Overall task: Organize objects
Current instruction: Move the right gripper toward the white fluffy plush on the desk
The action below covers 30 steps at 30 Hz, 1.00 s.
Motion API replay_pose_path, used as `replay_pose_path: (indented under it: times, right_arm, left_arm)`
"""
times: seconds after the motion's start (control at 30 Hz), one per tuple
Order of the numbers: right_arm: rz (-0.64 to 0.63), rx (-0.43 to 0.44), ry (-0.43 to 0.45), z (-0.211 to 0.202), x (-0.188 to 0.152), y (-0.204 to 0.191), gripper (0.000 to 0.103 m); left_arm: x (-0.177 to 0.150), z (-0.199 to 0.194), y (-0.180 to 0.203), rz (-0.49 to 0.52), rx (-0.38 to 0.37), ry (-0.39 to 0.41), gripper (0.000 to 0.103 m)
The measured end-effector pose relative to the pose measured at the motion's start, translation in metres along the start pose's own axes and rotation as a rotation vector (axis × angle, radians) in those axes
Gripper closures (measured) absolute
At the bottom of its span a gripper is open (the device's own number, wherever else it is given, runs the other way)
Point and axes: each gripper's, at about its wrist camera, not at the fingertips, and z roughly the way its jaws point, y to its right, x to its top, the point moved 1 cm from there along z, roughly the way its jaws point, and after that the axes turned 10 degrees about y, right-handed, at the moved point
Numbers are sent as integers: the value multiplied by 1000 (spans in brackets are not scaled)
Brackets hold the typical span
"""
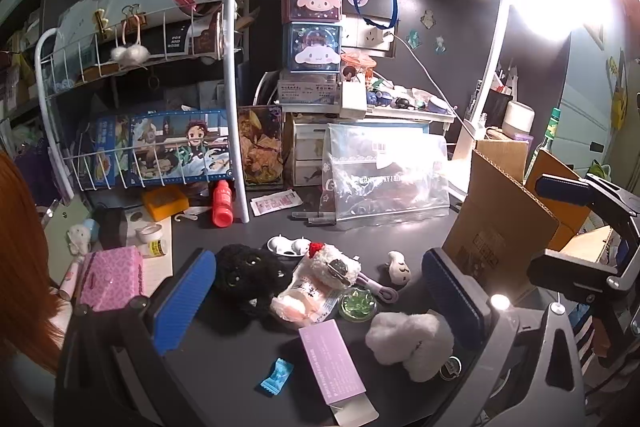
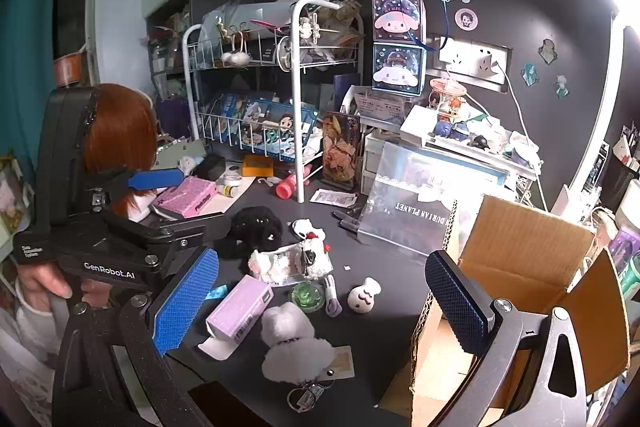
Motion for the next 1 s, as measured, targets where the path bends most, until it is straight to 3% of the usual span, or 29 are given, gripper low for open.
replay_pose_path:
  times: [1.0]
  right_arm:
    - [22, -44, 4, -5, -4, 8, 0]
  left_arm:
    - [5, -7, 17, 35, -51, 11, 0]
